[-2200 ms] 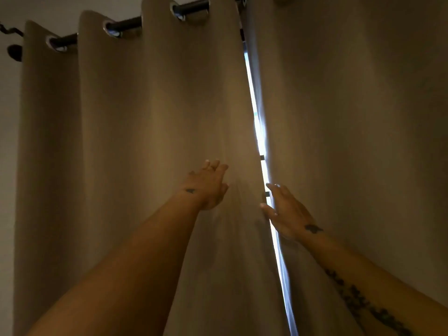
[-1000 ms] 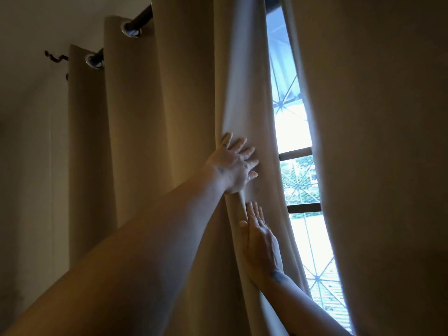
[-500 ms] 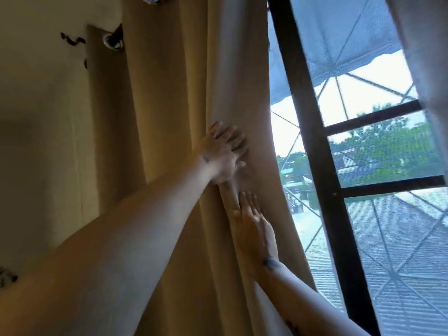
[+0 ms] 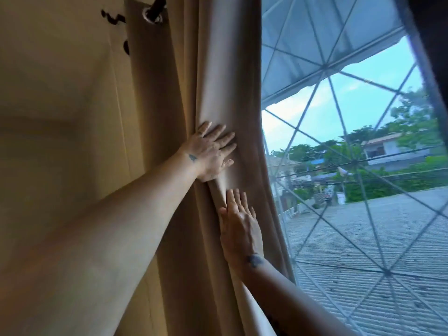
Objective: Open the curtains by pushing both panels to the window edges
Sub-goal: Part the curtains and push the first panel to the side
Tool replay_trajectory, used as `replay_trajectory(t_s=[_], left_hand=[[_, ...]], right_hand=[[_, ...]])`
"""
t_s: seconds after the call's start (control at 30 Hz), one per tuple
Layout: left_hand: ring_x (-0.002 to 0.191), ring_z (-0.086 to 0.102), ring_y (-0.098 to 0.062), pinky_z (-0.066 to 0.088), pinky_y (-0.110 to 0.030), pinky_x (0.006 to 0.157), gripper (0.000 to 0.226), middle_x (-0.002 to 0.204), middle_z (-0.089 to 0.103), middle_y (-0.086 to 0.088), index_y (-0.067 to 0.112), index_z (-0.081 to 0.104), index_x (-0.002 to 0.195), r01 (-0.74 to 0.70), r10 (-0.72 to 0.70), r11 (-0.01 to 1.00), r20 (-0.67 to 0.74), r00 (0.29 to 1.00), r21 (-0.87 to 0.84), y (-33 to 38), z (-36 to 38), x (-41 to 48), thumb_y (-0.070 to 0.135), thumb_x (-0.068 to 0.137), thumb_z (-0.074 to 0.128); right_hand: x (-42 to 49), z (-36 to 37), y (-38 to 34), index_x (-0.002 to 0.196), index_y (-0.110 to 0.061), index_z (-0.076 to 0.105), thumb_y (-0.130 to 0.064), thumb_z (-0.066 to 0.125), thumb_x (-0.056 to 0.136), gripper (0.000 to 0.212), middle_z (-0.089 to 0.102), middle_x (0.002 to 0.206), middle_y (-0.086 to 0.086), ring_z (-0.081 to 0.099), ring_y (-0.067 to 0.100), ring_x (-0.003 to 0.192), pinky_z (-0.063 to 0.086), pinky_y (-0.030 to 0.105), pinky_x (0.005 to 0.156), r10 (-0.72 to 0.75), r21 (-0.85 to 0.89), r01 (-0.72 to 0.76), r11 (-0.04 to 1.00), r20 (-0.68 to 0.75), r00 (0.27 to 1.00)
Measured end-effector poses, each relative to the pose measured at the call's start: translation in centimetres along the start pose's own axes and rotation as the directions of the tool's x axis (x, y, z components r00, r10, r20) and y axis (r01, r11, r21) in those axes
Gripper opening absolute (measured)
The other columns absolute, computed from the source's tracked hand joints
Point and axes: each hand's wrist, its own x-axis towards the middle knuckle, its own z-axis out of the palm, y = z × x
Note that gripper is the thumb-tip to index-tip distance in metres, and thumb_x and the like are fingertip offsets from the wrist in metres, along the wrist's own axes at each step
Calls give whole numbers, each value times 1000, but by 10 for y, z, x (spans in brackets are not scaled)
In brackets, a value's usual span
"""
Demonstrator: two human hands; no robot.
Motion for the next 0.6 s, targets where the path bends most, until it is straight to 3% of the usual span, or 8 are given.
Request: replay_trajectory(t_s=[0.07,0.23,0.47,0.6], left_hand=[[151,-4,-24,-4,-45,121,54,163,-2,-2,20,7,152,-32,27,998,92,995,47,-6,8,0,42,103,16],[151,-6,-23,-4,-44,121,55,163,-4,-2,21,4,152,40,-48,996,109,993,74,-27,60,-7,42,103,17],[151,-6,-22,-3,-43,121,56,163,-3,-1,20,5,152,101,-132,982,204,970,159,-51,107,-16,42,103,18],[150,-8,-22,-4,-43,121,56,163,-6,-2,19,1,152,116,-172,972,286,943,203,-58,124,-18,42,103,16]], right_hand=[[7,21,-5,144,-11,18,-25,22,99,47,19,157,9,9,22,146,15,41,117,24,81,-25,996,17,1000],[22,67,-17,143,-11,22,-33,13,85,62,24,156,9,14,22,146,20,41,115,-13,116,6,993,66,998],[46,123,-17,142,-10,23,-23,26,99,45,26,155,9,15,23,145,21,43,114,-125,217,90,972,150,981],[54,144,-17,140,-9,29,-33,17,86,61,34,152,11,20,26,144,23,48,113,-161,281,114,953,151,975]])
